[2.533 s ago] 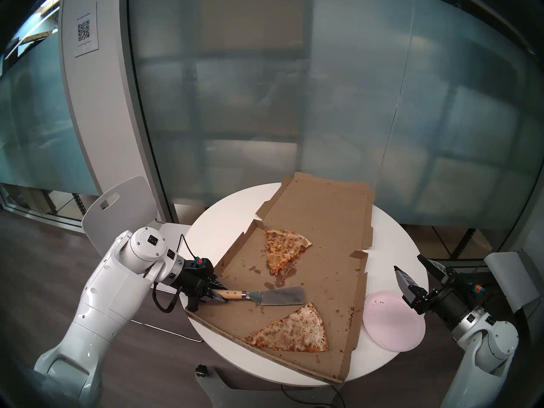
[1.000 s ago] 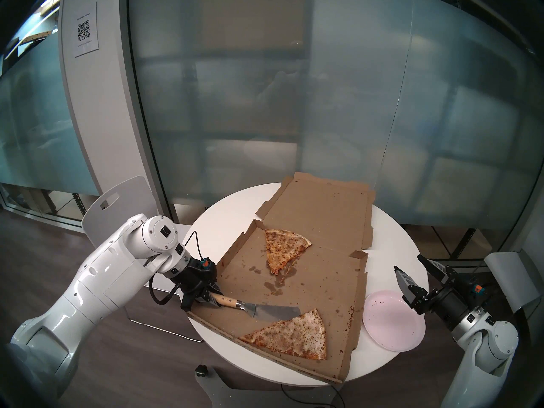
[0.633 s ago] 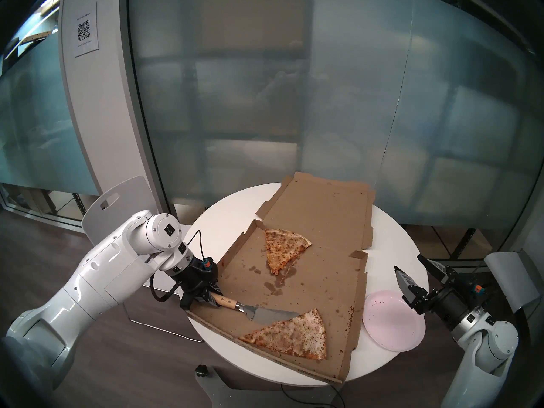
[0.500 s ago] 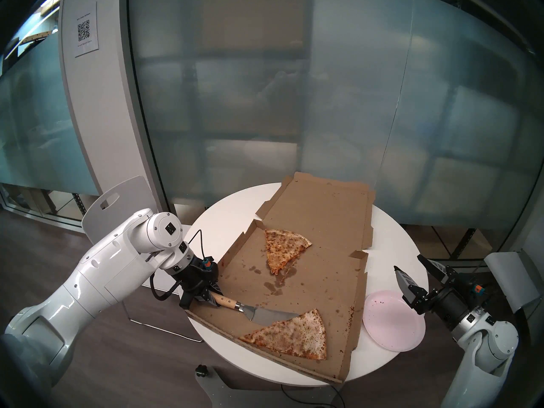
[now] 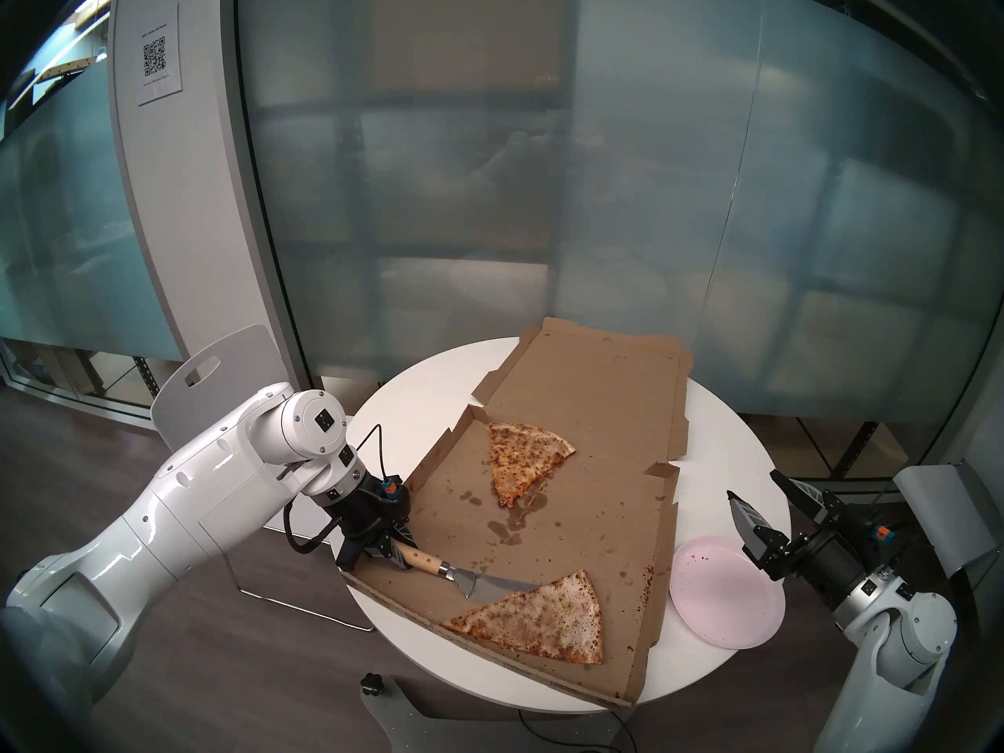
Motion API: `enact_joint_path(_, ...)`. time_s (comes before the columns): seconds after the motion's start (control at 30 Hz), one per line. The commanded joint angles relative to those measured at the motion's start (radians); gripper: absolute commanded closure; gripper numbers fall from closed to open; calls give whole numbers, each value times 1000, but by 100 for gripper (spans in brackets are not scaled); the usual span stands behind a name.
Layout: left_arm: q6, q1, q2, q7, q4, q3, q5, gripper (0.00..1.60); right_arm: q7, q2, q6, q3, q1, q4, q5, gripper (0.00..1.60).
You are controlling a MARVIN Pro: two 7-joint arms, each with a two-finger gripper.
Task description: Put pizza slice onto the plate
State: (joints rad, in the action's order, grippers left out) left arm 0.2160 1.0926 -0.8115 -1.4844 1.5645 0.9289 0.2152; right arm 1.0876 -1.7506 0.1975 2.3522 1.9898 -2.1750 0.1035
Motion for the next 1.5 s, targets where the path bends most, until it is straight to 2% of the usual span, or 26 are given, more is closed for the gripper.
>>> enact_joint_path(0.0, 4, -29, -11, 1, 2, -2, -18, 160, 1, -2, 0, 1, -2, -16, 7, 0)
enact_joint_path(0.4, 14, 0, -8, 1, 35, -27, -48, 160, 1, -2, 0, 1, -2, -16, 7, 0)
enact_joint_path(0.87, 23, 40, 8, 1, 72, -26, -68, 160, 1, -2, 0, 1, -2, -16, 7, 0)
enact_joint_path(1.13, 30, 52, 8, 8, 74, -14, -77, 160, 1, -2, 0, 1, -2, -16, 7, 0)
enact_joint_path(1.47, 33, 64, -4, 12, 43, 28, -135, 160, 1, -2, 0, 1, -3, -16, 7, 0)
